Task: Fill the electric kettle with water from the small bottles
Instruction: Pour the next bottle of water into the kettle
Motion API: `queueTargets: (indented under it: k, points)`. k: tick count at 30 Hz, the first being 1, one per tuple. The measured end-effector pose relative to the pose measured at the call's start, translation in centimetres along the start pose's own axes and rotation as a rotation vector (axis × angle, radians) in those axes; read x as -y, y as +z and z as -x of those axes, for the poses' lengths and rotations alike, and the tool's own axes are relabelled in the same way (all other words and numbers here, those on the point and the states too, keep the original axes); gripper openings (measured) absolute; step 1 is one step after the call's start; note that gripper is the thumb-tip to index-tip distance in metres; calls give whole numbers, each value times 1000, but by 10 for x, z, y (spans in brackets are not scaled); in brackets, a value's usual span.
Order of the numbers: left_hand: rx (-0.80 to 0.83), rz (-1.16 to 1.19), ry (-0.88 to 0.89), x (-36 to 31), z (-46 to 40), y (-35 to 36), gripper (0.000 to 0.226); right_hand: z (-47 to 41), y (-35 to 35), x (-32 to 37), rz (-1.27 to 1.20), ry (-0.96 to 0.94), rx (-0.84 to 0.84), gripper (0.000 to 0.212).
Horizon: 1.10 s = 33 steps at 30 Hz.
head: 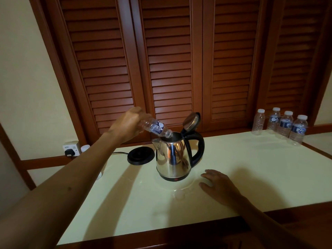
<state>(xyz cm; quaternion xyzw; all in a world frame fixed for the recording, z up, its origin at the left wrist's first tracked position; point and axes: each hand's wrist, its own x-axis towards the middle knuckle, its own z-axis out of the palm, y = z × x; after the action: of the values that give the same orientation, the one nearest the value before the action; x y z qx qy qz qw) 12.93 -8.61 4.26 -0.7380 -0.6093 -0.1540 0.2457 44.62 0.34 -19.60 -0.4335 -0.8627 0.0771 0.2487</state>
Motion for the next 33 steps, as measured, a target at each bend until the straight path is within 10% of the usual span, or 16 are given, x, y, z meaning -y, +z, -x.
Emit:
queueTargets:
  k: [15, 33]
  points:
    - [33, 46, -48, 0, 8, 8, 57, 0, 0, 1, 6, 13, 4, 51]
    - [63, 838, -754, -64, 126, 107, 46, 1, -4, 3, -2, -17, -5, 44]
